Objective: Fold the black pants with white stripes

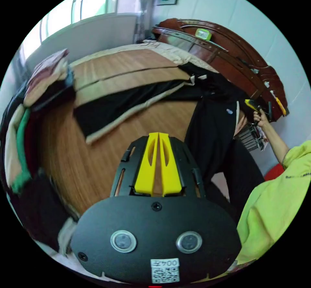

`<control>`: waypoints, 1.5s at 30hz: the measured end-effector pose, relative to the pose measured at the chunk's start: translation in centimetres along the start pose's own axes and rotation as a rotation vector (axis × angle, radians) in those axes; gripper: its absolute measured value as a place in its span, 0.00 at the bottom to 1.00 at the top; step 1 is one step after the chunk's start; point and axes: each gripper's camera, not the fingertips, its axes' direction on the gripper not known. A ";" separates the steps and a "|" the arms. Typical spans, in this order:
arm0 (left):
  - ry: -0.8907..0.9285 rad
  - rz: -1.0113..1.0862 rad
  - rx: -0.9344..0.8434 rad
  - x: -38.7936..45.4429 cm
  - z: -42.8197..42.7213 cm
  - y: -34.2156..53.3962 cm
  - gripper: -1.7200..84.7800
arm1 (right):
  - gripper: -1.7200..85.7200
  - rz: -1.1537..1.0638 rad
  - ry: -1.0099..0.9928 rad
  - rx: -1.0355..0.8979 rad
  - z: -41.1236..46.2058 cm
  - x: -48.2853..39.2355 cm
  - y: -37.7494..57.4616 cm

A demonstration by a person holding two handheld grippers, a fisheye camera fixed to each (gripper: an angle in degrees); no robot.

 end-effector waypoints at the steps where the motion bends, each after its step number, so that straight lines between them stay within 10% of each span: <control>1: -0.019 -0.070 -0.007 -1.7 -2.0 5.7 0.06 | 0.08 -0.019 -0.028 -0.016 -0.1 -0.6 1.4; 9: -0.198 -0.312 0.010 -4.0 -9.2 28.2 0.13 | 0.02 -0.022 -0.334 -0.251 1.9 -4.9 18.3; 13: -0.263 -0.372 0.006 -8.0 -11.6 27.1 0.15 | 0.01 0.006 -0.385 -0.286 3.0 -5.4 21.7; 23: 0.430 -0.960 0.354 -26.5 -21.5 28.5 0.06 | 0.01 0.035 -0.437 -0.324 4.1 -7.6 26.3; 28: 0.500 -1.019 0.568 -29.6 -34.5 26.4 0.05 | 0.01 0.081 -0.454 -0.310 4.6 -8.6 28.3; 38: 0.292 -1.076 0.288 -46.5 -46.2 10.1 0.06 | 0.01 0.044 -0.435 -0.366 6.7 -14.3 30.6; 45: 0.256 -1.054 0.445 -50.5 -55.7 11.1 0.09 | 0.03 0.036 -0.435 -0.354 7.3 -19.4 31.9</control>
